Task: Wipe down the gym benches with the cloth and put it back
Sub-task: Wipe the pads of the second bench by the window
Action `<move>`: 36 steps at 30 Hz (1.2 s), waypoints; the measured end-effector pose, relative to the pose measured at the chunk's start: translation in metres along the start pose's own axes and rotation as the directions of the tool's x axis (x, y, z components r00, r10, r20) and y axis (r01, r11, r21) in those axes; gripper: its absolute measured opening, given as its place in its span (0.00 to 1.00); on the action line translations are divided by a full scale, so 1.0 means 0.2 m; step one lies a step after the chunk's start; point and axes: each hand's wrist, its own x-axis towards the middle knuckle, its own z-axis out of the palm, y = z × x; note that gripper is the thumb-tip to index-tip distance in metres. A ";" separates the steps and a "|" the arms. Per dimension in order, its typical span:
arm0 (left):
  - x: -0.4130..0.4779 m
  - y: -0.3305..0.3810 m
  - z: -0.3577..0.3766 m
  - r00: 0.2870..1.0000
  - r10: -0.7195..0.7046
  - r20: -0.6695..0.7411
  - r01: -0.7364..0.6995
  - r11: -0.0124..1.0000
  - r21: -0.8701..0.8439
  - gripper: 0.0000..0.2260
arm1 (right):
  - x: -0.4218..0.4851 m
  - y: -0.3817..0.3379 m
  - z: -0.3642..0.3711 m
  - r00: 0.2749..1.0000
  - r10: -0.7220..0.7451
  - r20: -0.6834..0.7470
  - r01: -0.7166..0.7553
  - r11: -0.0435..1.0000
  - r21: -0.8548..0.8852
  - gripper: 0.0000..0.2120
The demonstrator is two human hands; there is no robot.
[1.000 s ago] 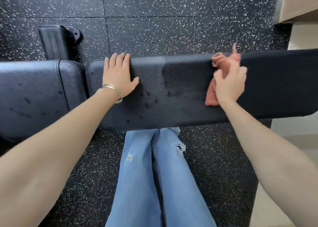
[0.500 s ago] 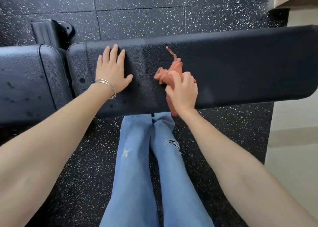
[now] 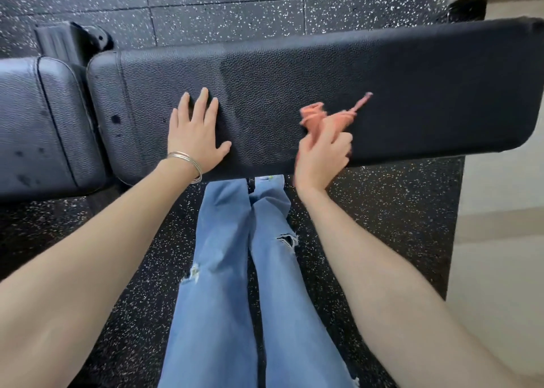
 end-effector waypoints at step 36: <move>0.00 -0.72 -0.06 0.993 0.110 -0.043 -0.111 0.994 -0.017 0.34 | 0.01 -0.19 0.09 0.992 0.118 -0.048 -0.120 0.992 -0.033 0.21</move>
